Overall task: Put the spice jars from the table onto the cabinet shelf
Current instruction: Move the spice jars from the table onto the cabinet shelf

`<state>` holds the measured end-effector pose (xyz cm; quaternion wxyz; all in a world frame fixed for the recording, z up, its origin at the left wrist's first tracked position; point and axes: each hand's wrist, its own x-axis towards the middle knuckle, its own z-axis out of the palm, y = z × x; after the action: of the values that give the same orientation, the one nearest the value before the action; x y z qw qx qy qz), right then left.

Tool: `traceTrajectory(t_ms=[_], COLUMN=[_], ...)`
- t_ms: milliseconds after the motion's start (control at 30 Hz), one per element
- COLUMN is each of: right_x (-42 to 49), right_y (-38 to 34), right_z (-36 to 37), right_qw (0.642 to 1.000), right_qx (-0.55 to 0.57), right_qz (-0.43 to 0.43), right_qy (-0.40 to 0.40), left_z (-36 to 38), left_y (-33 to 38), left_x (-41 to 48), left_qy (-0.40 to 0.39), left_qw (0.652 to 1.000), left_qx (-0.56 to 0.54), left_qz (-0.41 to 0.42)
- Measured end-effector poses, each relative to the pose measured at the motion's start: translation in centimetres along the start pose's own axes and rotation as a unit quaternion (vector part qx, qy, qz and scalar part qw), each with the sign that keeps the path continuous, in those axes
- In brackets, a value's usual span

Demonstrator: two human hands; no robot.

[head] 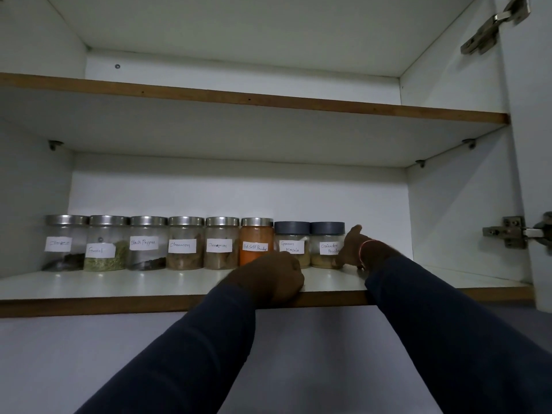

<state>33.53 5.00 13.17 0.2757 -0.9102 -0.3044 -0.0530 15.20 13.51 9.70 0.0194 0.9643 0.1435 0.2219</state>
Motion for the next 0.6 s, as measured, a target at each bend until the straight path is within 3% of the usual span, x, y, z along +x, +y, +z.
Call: traceTrajectory(t_ms=[133, 200, 267, 333, 467, 533, 600], right_x=[-2.5, -4.3, -6.1, -8.3, -13.7, -16.5, -19.5], right_y=[0.0, 0.3, 0.7, 1.2, 3.1, 4.4, 6.1], right_z=[0.3, 0.6, 0.6, 0.2, 1.7, 3.4, 6.1], right_qw=[1.000, 0.999, 0.994, 0.987, 0.981, 0.952, 0.923], right_qx=[0.012, 0.011, 0.088, 0.145, 0.058, 0.074, 0.138], right_qz=[-0.005, -0.028, -0.053, -0.073, -0.137, -0.206, -0.266], right_qy=[-0.019, -0.044, -0.040, -0.010, 0.126, 0.212, 0.240], left_z=[0.4, 0.9, 1.0, 0.5, 1.7, 2.9, 5.2], left_y=[0.1, 0.3, 0.5, 1.0, 2.4, 3.2, 3.9], left_x=[-2.0, -2.8, -3.3, -3.9, -6.5, -8.7, -11.6], left_qy=[0.138, 0.244, 0.300, 0.292, 0.301, 0.315, 0.317], left_qw=[0.990, 0.966, 0.943, 0.947, 0.945, 0.943, 0.938], left_qx=[0.009, 0.074, 0.122, 0.126, 0.114, 0.049, -0.016], left_qz=[0.004, 0.035, 0.070, 0.048, 0.055, 0.090, 0.137])
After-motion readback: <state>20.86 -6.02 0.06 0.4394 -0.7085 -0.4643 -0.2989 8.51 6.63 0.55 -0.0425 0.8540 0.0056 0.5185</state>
